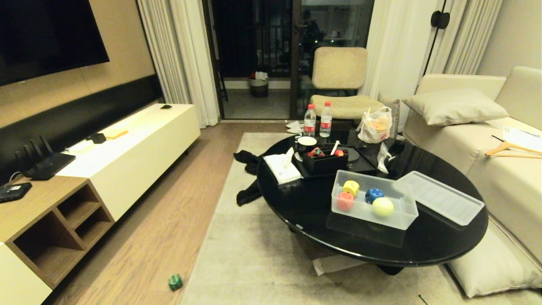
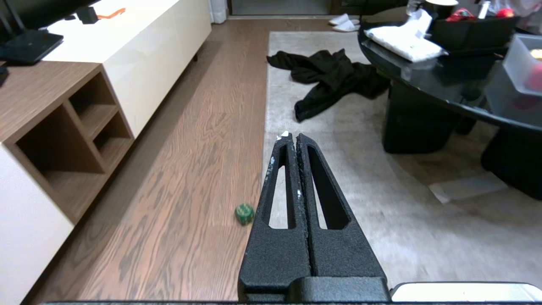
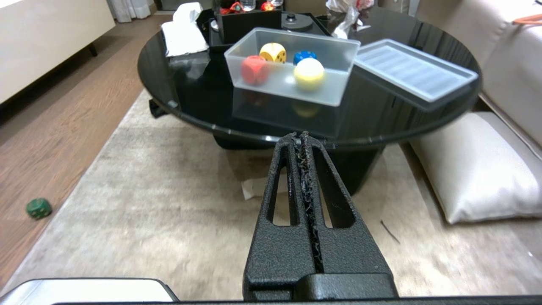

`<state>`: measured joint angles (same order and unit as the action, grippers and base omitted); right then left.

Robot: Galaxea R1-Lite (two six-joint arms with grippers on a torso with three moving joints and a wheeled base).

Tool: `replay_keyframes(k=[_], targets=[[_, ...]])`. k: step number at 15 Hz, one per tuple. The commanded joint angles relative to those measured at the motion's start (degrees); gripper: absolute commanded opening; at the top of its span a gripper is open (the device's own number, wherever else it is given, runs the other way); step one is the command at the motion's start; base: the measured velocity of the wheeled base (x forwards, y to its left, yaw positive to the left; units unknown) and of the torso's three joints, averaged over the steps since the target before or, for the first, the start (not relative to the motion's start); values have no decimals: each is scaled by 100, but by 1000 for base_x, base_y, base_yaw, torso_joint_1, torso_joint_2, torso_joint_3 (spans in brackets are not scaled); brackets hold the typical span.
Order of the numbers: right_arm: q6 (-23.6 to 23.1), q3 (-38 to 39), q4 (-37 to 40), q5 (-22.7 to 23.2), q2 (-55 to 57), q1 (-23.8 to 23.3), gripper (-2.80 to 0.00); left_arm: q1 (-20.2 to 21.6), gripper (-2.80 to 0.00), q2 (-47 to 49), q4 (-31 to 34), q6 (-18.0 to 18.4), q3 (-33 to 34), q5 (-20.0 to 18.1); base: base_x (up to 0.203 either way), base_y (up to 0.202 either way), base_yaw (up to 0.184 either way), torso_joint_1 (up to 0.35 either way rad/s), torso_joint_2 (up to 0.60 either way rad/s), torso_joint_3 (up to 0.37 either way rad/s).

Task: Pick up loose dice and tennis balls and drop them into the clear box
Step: Find toys out of the box

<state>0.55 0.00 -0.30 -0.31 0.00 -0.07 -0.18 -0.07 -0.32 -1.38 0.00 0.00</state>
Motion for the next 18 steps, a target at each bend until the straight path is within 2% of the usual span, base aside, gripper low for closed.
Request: replay_keyframes(k=[1, 18], targets=[[-1, 0, -5, -4, 9, 0, -280, 1, -280, 7, -3, -3, 18, 0, -204, 0, 20, 2, 2, 2], [-20, -18, 31, -13, 9, -2, -280, 0, -280, 94, 34, 71, 1, -6, -183, 0, -1, 2, 3, 3]])
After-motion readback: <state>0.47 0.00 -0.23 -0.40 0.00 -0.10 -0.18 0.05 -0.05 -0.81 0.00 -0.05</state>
